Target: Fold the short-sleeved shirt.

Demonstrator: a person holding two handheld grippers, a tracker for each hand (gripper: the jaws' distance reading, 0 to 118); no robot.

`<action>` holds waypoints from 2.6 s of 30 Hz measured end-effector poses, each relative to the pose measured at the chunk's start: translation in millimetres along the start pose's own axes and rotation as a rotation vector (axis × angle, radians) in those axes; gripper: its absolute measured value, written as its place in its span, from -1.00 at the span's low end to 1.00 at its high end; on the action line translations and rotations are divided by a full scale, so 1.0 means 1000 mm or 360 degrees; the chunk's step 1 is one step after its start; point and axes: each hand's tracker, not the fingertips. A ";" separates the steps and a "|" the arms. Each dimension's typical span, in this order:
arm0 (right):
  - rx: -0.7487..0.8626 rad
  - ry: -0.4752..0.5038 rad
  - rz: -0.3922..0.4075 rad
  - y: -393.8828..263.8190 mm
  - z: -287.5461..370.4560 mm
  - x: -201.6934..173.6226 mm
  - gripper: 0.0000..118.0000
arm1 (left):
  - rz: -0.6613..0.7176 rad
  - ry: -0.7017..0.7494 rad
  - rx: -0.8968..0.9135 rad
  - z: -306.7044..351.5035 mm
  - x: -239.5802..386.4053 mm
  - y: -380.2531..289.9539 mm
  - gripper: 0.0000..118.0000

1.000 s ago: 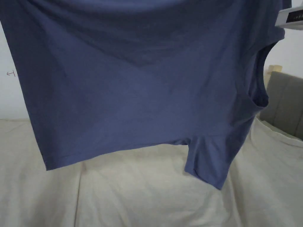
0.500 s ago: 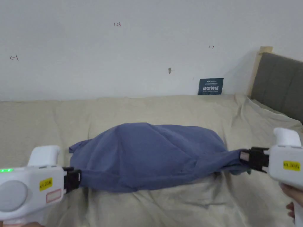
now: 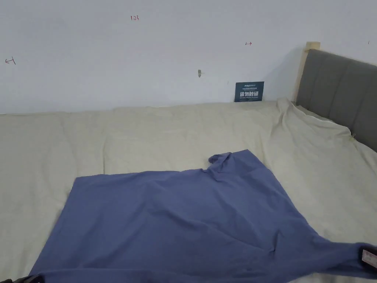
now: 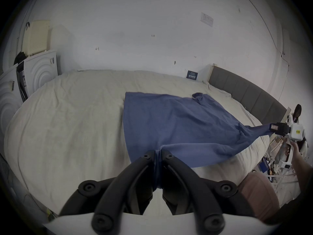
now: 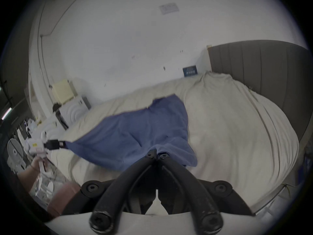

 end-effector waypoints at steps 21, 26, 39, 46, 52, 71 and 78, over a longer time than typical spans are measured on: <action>-0.0306 -0.0321 0.0202 -0.066 -0.047 0.029 0.72 | 0.0011 0.0207 -0.0335 -0.025 -0.036 -0.063 1.00; 0.0215 -0.0193 -0.0072 -0.058 0.006 0.003 0.72 | 0.0200 0.0048 -0.0010 0.023 -0.026 -0.069 1.00; 0.0364 0.0046 -0.0051 -0.055 0.021 -0.073 -1.00 | -0.0049 0.0263 0.0325 0.084 0.035 -0.095 -1.00; 0.0335 0.0091 -0.0051 -0.052 0.024 -0.086 -1.00 | -0.0114 0.0308 -0.0231 0.040 0.029 -0.052 -1.00; 0.0275 0.0127 -0.0043 -0.055 0.018 -0.090 -1.00 | -0.0023 0.0225 -0.0352 -0.009 -0.007 -0.059 1.00; 0.0223 0.0020 0.0138 -0.054 -0.002 -0.077 -1.00 | -0.0219 0.0334 -0.0271 -0.021 0.004 -0.064 -0.83; -0.0265 -0.0253 0.0072 -0.055 -0.043 0.005 0.75 | -0.0278 0.0328 -0.0238 -0.016 0.009 -0.056 -0.83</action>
